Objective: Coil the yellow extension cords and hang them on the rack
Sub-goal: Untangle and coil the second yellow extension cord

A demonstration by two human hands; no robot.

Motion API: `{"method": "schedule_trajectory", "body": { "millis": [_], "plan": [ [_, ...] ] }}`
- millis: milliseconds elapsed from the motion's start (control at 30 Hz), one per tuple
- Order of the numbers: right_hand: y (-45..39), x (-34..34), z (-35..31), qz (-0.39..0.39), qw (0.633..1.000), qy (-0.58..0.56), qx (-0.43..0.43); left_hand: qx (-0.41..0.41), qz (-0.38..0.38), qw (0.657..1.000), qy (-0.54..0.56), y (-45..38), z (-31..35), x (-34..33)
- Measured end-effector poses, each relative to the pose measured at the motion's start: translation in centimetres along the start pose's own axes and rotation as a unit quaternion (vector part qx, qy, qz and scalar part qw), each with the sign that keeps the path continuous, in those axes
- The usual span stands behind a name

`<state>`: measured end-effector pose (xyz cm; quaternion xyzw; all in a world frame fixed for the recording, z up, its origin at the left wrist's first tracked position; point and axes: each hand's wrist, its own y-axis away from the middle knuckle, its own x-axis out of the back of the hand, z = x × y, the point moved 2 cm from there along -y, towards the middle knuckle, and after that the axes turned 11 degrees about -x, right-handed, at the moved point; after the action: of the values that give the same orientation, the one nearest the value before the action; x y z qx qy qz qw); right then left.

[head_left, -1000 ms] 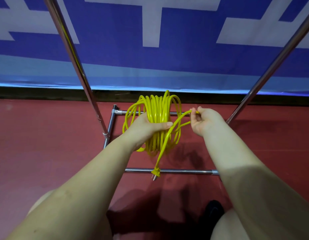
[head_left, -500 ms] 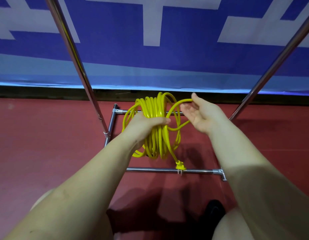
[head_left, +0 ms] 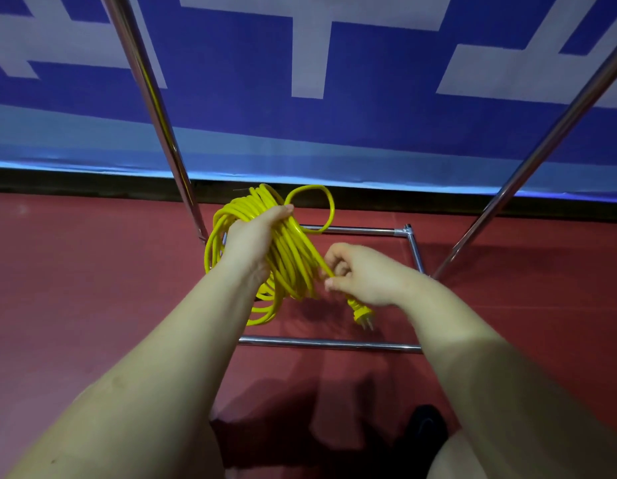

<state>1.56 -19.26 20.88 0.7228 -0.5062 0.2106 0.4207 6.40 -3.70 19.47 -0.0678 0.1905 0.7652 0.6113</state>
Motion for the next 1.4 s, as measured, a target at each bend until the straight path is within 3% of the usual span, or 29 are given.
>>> {"method": "schedule_trajectory", "body": {
  "millis": [67, 133, 233, 333, 700, 867, 1000, 1100, 1200, 1300, 1400],
  "plan": [
    [0.0, 1.2, -0.1, 0.089, 0.991, -0.099, 0.002, 0.011, -0.001, 1.0, 0.02, -0.7, 0.1, 0.6],
    [0.0, 2.6, -0.2, 0.151, 0.955, -0.254, 0.005, 0.015, -0.015, 0.999, 0.028, -1.0, 0.5, 1.0],
    [0.2, 3.9, -0.1, 0.166, 0.898, -0.407, -0.032, 0.005, -0.051, 0.999, -0.008, -0.9, 0.6, 1.1],
    [0.0, 4.1, 0.1, 0.152, 0.871, -0.46, -0.081, 0.012, -0.116, 0.992, -0.049, -0.1, 0.7, 0.6],
    [-0.8, 2.2, -1.1, 0.081, 0.89, -0.441, -0.088, 0.032, -0.272, 0.959, -0.077, 2.7, 0.2, -1.5],
    [-1.1, 2.2, -0.6, 0.118, 0.895, -0.419, -0.094, 0.017, -0.308, 0.945, -0.112, 3.2, -0.3, -2.3],
    [-0.9, 2.4, 0.1, 0.146, 0.922, -0.349, -0.079, 0.018, -0.307, 0.939, -0.154, 3.0, -0.4, -2.2],
    [-0.4, 3.6, 0.6, 0.228, 0.933, -0.271, -0.068, 0.027, -0.322, 0.926, -0.195, 3.1, 0.3, -2.0],
    [0.5, 4.8, 0.3, 0.278, 0.934, -0.221, 0.039, 0.06, -0.351, 0.907, -0.226, 4.1, 1.4, -2.0],
    [0.9, 5.0, -1.9, 0.148, 0.959, -0.214, 0.117, 0.077, -0.401, 0.881, -0.24, 5.2, 2.1, -2.5],
    [1.2, 6.0, -3.9, 0.047, 0.98, -0.164, 0.1, 0.074, -0.447, 0.858, -0.242, 6.1, 3.4, -3.1]
  ]
}}
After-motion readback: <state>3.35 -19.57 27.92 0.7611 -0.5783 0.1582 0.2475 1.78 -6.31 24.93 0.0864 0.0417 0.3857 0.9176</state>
